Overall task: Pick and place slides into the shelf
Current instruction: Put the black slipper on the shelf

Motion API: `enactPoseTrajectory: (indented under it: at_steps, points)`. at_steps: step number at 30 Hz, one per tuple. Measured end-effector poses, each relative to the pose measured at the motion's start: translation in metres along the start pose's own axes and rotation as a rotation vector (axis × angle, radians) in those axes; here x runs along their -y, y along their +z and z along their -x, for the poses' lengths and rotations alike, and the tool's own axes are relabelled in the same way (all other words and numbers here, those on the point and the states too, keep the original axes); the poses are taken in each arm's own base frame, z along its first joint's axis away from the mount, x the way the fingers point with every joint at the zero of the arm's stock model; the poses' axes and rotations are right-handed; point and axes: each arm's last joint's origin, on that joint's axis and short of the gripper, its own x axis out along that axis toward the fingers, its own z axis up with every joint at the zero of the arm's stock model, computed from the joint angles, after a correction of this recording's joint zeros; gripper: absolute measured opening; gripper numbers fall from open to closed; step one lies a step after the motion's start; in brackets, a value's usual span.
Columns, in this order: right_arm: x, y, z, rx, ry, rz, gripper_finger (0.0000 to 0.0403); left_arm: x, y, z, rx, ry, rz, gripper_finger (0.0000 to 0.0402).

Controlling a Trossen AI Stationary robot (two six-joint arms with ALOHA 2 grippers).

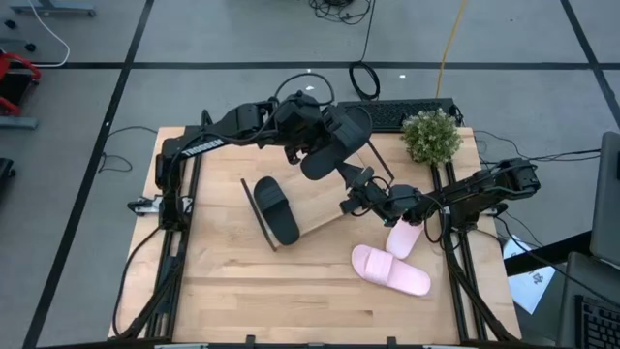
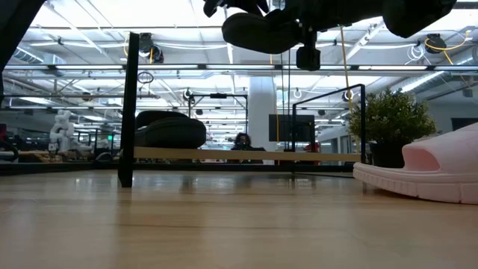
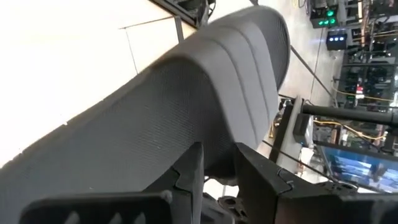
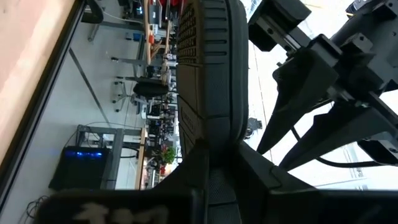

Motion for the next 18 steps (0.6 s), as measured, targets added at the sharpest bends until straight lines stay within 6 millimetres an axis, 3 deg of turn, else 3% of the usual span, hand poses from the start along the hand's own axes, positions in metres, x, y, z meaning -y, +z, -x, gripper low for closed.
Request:
enactPoseTrajectory:
  at_steps: [18]
  points:
    - [-0.0004, 0.0022, 0.0003, 0.054, -0.006, -0.012, 0.0035, 0.0014, 0.0081, -0.0011, 0.028, -0.011, -0.005, 0.0085]
